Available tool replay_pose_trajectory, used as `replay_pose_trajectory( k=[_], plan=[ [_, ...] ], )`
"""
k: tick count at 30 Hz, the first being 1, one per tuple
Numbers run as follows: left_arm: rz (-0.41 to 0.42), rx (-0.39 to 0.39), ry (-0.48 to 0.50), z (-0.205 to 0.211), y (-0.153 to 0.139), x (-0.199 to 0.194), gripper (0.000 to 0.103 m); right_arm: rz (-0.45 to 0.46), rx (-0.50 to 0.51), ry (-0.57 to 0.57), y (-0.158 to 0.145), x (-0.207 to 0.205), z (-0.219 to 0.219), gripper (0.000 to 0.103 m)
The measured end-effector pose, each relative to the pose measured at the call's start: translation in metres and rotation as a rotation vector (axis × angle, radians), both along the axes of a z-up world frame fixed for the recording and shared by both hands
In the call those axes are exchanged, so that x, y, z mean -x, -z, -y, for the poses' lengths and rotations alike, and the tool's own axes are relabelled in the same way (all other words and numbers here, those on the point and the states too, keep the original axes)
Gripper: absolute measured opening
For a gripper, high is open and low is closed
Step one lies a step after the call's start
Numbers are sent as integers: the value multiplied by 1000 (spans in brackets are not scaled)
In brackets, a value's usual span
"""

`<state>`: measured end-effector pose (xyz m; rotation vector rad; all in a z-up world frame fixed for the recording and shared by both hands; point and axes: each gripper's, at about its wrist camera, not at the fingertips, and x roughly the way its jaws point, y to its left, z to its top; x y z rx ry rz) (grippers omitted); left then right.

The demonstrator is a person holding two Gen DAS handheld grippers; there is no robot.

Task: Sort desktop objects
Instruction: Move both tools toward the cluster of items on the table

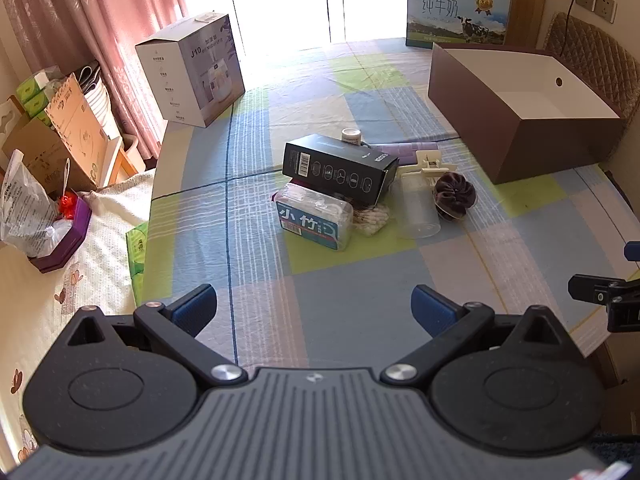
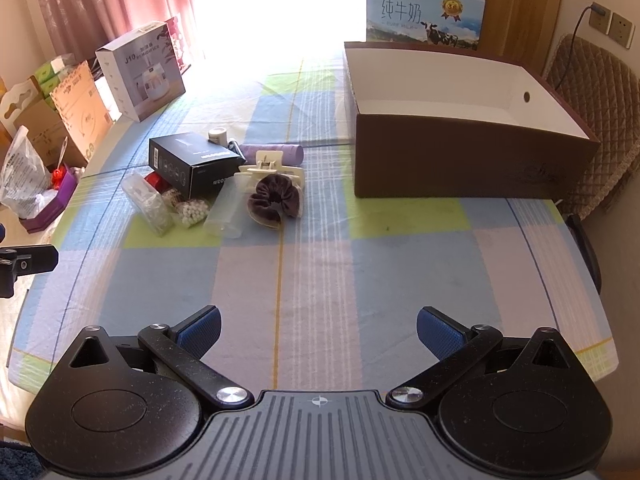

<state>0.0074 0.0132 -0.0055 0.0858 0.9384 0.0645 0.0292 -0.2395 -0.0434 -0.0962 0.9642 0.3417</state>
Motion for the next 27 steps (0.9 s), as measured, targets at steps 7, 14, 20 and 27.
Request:
replay_pose_trajectory(
  k=[7, 14, 20, 27],
  plan=[
    [1, 0, -12, -7, 2, -7, 102, 4, 0, -7, 2, -7, -6, 101],
    [-1, -8, -26, -14, 5, -15, 102, 6, -3, -12, 5, -18, -13, 101],
    [-5, -13, -39, -22, 10, -25, 102, 18, -34, -27, 9, -31, -19, 101],
    [-11, -13, -41, -26, 16, -39, 102, 19, -50, -48, 16, -46, -24, 101]
  ],
)
